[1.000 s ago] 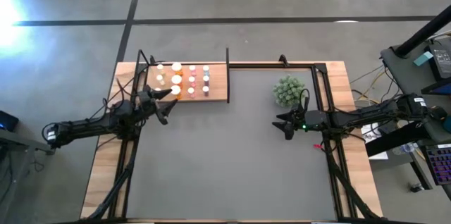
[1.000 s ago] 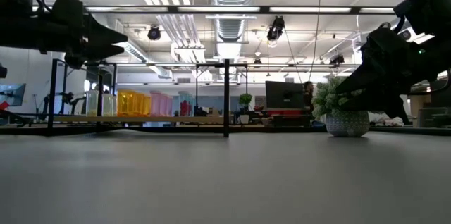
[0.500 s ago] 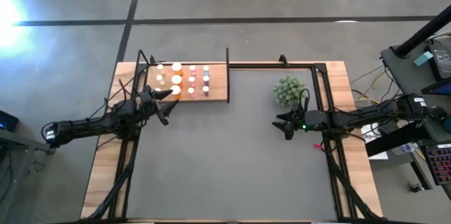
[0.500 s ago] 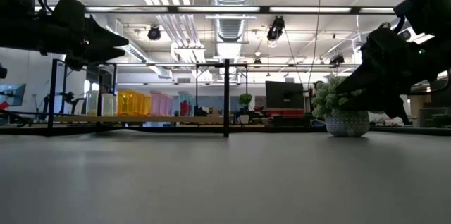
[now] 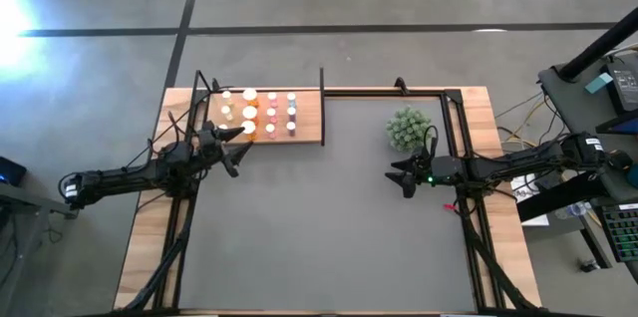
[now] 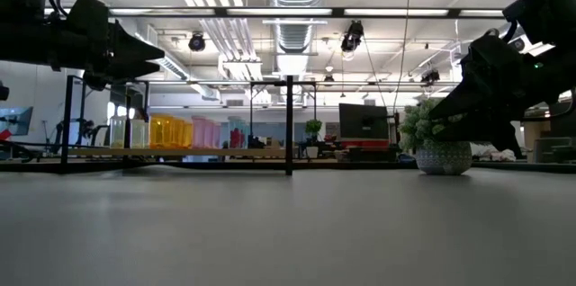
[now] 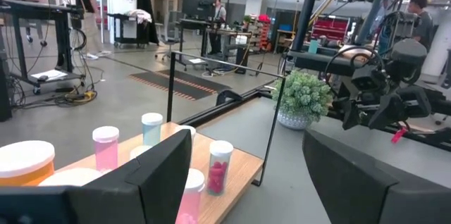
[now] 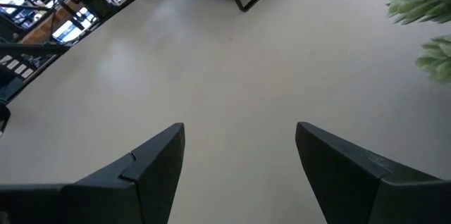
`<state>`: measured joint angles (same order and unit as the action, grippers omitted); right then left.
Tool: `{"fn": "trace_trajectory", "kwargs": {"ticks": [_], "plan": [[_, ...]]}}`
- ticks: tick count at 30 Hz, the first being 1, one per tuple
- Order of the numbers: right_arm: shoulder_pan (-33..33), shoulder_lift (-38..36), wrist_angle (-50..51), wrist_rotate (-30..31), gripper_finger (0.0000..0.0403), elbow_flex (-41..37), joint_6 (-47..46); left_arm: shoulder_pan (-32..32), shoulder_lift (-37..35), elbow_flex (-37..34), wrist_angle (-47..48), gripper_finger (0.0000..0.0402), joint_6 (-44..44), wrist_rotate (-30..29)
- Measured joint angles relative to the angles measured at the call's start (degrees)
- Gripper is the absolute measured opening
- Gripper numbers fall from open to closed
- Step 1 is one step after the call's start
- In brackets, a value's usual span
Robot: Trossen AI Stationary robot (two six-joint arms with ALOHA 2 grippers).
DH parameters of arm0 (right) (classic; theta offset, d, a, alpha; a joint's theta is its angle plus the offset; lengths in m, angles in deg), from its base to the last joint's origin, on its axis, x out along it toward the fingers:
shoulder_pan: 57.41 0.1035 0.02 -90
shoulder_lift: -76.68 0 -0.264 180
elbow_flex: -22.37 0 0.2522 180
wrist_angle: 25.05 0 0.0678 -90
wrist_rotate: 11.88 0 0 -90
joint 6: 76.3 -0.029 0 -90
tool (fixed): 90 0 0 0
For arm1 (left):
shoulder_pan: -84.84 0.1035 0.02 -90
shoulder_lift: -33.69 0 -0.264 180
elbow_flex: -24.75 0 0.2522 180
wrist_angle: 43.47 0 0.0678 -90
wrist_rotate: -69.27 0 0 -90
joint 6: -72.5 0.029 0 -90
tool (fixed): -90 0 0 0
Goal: Pick and place medicine bottles onto shelf by color
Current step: Return to Home Position
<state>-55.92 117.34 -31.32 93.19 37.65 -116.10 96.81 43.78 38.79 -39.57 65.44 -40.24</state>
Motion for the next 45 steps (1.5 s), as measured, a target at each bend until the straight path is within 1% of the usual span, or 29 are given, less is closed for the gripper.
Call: {"fn": "trace_trajectory", "kwargs": {"ticks": [7, 11, 13, 17, 19, 21, 24, 27, 35, 39, 45], "plan": [[-0.01, -0.15, -0.37, 0.00, 0.0260, 0.00, -0.44, 0.00, -0.04, -0.02, 0.01, 0.0256, 0.01, 0.00], [-0.01, -0.17, -4.78, -0.02, 0.0260, 0.00, 1.88, 0.00, 0.00, -0.02, 0.10, 0.0256, 0.01, 0.00], [-0.01, -0.19, -8.94, -0.23, 0.0260, 0.00, 5.76, 0.00, 0.02, -0.02, 0.10, 0.0256, 0.01, 0.00], [0.01, -2.31, -18.37, -2.33, 0.0260, 0.00, 18.29, 0.00, 0.02, -0.02, 0.08, 0.0256, 0.01, 0.00], [-0.03, -5.22, -21.43, -2.43, 0.0260, 0.00, 24.49, 0.00, -0.04, -0.02, 0.07, 0.0256, 0.01, 0.00], [-0.38, -8.77, -22.36, -2.57, 0.0260, 0.00, 30.35, 0.00, 0.00, -0.02, 0.00, 0.0256, 0.01, 0.00], [-1.49, -14.55, -22.15, -2.58, 0.0260, 0.00, 34.50, 0.00, 0.00, -0.02, -0.01, 0.0256, 0.01, 0.00], [-2.63, -18.69, -22.25, -3.16, 0.0260, 0.00, 34.61, 0.00, -0.07, -0.02, 0.03, 0.0256, 0.00, 0.00], [-4.09, -26.32, -22.02, -3.50, 0.0260, 0.00, 33.93, 0.00, 0.00, -0.02, 0.02, 0.0256, -0.01, 0.00], [-4.16, -27.95, -21.59, -3.48, 0.0260, 0.00, 33.86, 0.00, 0.00, -0.02, 0.01, 0.0256, 0.01, 0.00], [-4.16, -28.30, -20.71, -3.48, 0.0260, 0.00, 33.87, 0.02, 0.00, -0.02, 0.03, 0.0256, -0.01, 0.00]]}}
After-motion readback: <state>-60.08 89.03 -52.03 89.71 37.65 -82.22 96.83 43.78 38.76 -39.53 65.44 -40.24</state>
